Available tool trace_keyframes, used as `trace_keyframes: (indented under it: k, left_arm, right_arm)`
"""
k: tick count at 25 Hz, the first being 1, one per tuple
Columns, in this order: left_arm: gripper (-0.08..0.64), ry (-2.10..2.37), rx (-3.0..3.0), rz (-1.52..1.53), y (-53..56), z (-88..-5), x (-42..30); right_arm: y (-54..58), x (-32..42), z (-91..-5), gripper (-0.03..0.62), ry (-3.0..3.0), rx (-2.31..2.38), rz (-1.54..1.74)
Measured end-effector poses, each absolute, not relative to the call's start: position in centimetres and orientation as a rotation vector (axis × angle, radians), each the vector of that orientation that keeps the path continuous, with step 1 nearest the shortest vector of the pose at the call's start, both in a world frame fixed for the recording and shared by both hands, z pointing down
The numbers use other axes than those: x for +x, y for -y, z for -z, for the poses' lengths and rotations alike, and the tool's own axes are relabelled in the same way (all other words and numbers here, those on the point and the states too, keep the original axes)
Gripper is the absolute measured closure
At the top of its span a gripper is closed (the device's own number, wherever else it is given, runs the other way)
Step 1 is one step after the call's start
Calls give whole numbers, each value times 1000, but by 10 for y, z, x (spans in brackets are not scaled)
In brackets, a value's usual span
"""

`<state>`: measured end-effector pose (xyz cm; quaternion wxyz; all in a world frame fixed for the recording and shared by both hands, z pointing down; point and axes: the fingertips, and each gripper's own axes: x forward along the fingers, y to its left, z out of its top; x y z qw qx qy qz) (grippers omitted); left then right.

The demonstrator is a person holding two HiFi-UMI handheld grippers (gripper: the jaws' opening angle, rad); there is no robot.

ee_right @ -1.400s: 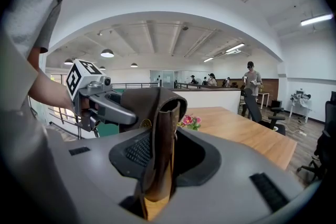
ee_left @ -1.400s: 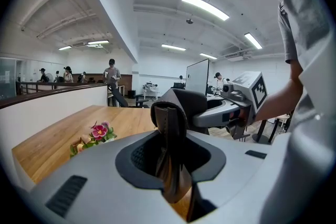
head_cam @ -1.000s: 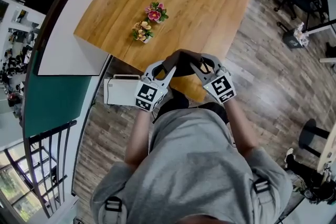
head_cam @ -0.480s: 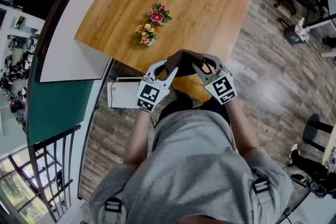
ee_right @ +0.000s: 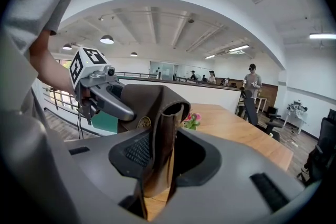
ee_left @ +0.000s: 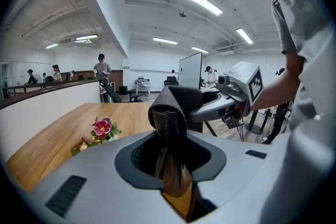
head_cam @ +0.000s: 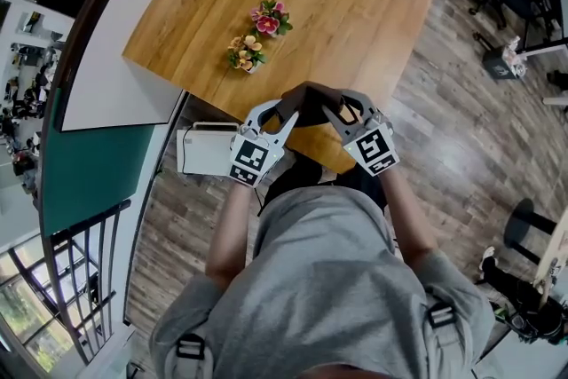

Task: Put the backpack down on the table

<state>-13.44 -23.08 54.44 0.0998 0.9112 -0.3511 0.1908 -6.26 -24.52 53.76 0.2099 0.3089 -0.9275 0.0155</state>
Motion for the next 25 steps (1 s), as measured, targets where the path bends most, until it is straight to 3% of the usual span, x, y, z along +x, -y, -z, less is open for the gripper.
trace_keyframes:
  k: [25]
  left_arm:
    - [443,997,2625,-724,250,-614,-129]
  right_arm:
    - [265,-58,-606,463,2494,758,-14]
